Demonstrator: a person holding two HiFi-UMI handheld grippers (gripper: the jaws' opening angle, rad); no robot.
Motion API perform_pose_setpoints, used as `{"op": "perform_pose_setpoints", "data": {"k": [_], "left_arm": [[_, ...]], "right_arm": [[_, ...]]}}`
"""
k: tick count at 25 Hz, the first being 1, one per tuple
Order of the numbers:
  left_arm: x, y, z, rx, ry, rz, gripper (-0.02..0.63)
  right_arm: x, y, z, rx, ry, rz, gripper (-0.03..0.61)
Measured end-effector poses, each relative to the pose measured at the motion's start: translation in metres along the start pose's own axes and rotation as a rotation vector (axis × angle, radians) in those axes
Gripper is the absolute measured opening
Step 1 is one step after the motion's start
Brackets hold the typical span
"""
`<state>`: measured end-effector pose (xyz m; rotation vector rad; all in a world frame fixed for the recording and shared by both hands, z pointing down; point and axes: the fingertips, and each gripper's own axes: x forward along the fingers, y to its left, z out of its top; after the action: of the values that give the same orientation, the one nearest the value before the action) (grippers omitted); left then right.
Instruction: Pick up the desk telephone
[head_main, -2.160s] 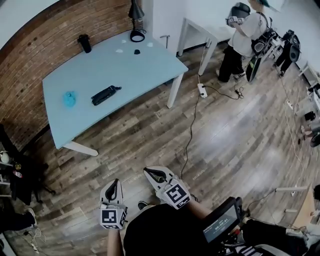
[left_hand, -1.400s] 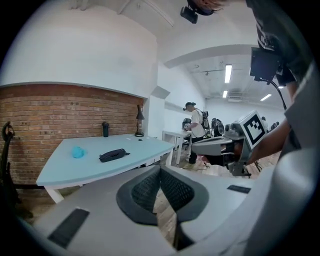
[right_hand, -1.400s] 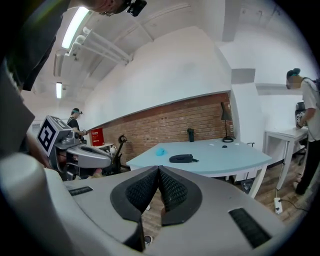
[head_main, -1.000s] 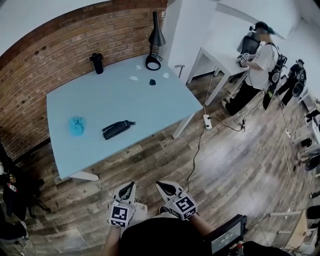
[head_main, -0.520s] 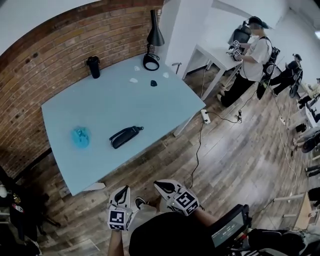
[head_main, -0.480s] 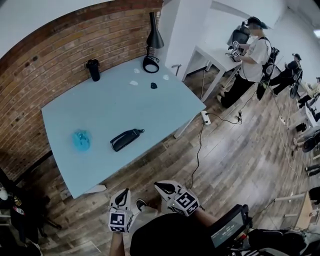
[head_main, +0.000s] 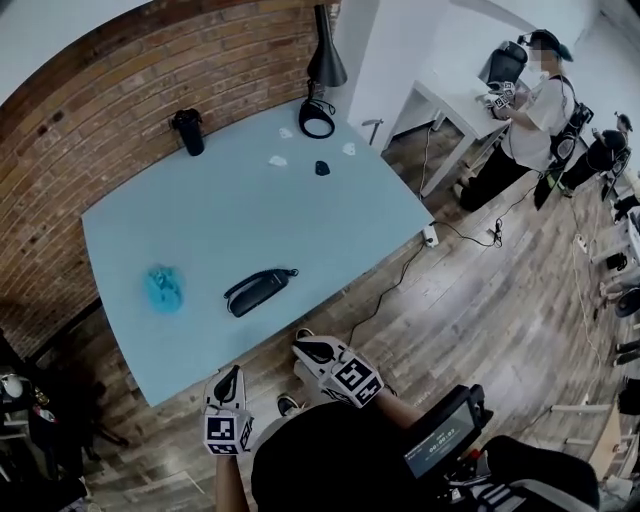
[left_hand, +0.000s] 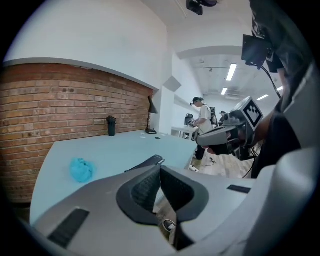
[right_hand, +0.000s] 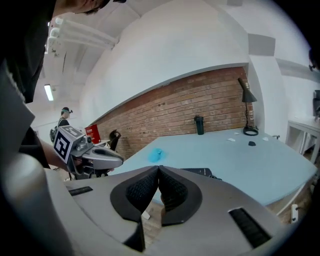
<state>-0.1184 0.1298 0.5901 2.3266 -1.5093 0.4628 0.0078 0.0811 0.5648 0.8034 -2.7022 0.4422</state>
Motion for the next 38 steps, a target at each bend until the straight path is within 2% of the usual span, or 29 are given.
{"op": "perform_pose_setpoints", "data": {"k": [3, 7, 10, 12, 15, 17, 20, 22, 23, 28, 32, 33, 35, 37, 38], "left_arm": [[0.030, 0.010, 0.023, -0.003, 0.012, 0.033, 0.017], [0.073, 0.016, 0.043, 0.069, 0.048, 0.014, 0.017], [0.096, 0.018, 0.040, 0.128, 0.098, -0.018, 0.021], [0.110, 0.023, 0.035, 0.177, 0.145, -0.045, 0.073], [0.125, 0.035, 0.024, 0.232, 0.204, -0.080, 0.106], [0.136, 0.043, 0.015, 0.266, 0.242, -0.112, 0.122], [0.152, 0.051, 0.003, 0.328, 0.304, -0.176, 0.126], [0.156, 0.051, -0.008, 0.354, 0.344, -0.215, 0.191], [0.159, 0.052, -0.012, 0.364, 0.357, -0.230, 0.204], [0.171, 0.062, -0.023, 0.383, 0.410, -0.283, 0.222], [0.178, 0.070, -0.033, 0.385, 0.457, -0.291, 0.275], [0.180, 0.072, -0.034, 0.382, 0.466, -0.295, 0.299], [0.183, 0.072, -0.036, 0.380, 0.487, -0.313, 0.301], [0.185, 0.069, -0.041, 0.385, 0.515, -0.335, 0.302], [0.186, 0.068, -0.044, 0.386, 0.531, -0.343, 0.329]], "right_arm": [[0.024, -0.032, 0.018, -0.024, 0.012, 0.050, 0.011], [0.040, -0.073, 0.029, -0.090, 0.036, 0.098, 0.012], [0.049, -0.103, 0.022, -0.155, 0.081, 0.132, 0.014], [0.059, -0.121, 0.015, -0.226, 0.131, 0.155, 0.024], [0.074, -0.138, 0.007, -0.303, 0.197, 0.175, 0.073], [0.084, -0.144, 0.003, -0.367, 0.238, 0.190, 0.091], [0.100, -0.145, -0.009, -0.526, 0.332, 0.241, 0.106], [0.105, -0.138, -0.021, -0.620, 0.390, 0.291, 0.118], [0.107, -0.136, -0.026, -0.651, 0.416, 0.316, 0.124], [0.123, -0.138, -0.043, -0.729, 0.531, 0.406, 0.187], [0.133, -0.143, -0.053, -0.810, 0.599, 0.439, 0.222], [0.136, -0.145, -0.055, -0.820, 0.613, 0.447, 0.228], [0.142, -0.149, -0.060, -0.823, 0.647, 0.458, 0.245], [0.145, -0.152, -0.066, -0.816, 0.681, 0.473, 0.290], [0.146, -0.153, -0.069, -0.814, 0.696, 0.483, 0.305]]}}
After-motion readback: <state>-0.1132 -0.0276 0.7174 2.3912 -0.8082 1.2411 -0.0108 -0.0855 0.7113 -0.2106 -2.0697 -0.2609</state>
